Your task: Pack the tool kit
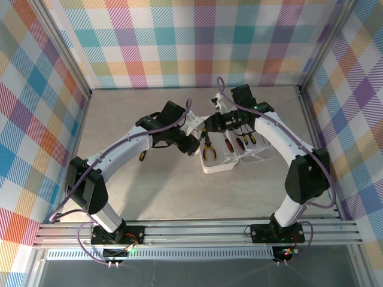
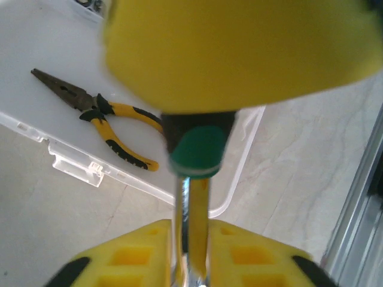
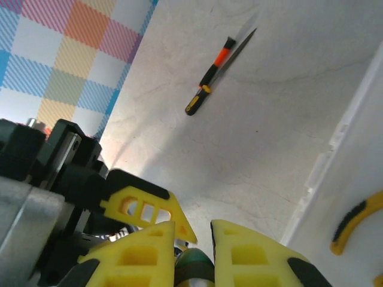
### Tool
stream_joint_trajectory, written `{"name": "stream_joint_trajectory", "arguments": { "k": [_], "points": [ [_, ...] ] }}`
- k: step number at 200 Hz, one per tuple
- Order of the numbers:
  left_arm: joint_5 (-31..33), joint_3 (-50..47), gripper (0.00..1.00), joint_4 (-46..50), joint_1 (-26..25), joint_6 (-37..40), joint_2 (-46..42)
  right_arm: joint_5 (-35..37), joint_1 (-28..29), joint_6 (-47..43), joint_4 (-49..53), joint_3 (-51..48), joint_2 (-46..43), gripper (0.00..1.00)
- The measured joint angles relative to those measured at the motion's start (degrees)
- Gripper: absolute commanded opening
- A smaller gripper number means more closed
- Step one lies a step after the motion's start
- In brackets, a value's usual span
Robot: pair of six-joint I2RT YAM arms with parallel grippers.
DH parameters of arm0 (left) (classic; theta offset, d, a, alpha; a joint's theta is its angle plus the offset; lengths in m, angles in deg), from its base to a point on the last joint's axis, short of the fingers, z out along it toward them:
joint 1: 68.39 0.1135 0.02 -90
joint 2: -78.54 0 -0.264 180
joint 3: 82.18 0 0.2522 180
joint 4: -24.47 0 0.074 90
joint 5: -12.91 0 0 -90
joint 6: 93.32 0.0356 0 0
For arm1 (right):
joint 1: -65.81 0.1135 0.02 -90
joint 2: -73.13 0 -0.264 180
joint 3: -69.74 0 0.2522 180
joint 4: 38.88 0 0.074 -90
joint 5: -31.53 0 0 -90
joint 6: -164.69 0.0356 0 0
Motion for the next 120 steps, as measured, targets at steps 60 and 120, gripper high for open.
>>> {"name": "stream_joint_trajectory", "arguments": {
  "k": [60,120],
  "points": [
    [4.1,-4.4,1.00,-3.3,4.2,-3.2,-5.0,14.1,-4.9,-0.3,-0.4,-1.2,-7.0,0.00],
    [11.9,-7.6,1.00,-3.2,12.0,-10.9,-6.2,34.7,-4.3,-4.3,-6.9,-4.6,-10.3,0.00]
  ]
}}
